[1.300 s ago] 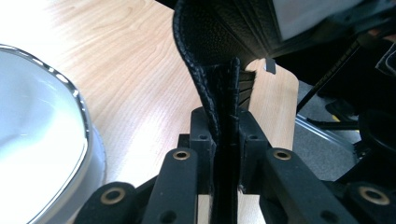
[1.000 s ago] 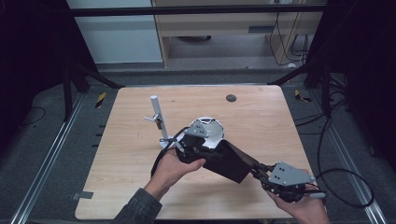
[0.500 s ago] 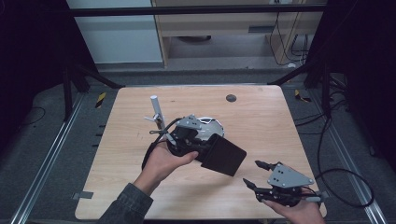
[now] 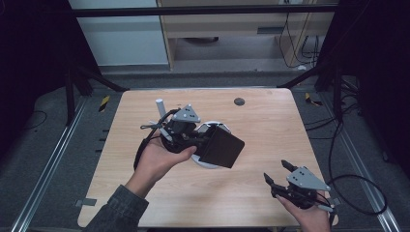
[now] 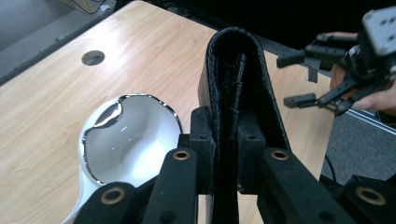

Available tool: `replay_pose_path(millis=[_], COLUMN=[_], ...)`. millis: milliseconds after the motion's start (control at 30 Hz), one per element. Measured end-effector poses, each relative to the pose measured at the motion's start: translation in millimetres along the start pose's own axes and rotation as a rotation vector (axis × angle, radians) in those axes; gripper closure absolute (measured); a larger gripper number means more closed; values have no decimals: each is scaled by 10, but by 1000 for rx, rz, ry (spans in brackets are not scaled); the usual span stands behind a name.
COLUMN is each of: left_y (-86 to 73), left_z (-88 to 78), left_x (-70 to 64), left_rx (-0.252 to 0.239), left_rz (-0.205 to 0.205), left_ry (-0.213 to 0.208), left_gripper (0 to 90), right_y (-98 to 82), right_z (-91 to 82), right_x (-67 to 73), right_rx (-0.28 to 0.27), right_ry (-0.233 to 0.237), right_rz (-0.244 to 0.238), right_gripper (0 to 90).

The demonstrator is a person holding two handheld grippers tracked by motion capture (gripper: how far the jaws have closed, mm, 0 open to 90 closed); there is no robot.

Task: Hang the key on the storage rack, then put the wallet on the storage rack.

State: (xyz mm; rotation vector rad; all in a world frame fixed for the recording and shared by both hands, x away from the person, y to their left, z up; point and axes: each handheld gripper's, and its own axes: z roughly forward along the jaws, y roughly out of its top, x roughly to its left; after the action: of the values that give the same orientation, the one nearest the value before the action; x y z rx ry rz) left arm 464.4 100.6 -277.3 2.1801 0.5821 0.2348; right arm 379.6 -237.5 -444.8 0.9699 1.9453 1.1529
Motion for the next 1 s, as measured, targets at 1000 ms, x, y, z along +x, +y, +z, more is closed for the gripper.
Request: replay_pose_path(millis=[1000], left_y=[206], left_z=[-191], left_x=[155], left_rx=[27], left_rz=[51], left_ry=[118], left_gripper=[807], right_y=[-130], right_z=[49], right_x=[-48], right_rx=[22], right_ry=[-26], right_rz=[37], right_gripper=[266])
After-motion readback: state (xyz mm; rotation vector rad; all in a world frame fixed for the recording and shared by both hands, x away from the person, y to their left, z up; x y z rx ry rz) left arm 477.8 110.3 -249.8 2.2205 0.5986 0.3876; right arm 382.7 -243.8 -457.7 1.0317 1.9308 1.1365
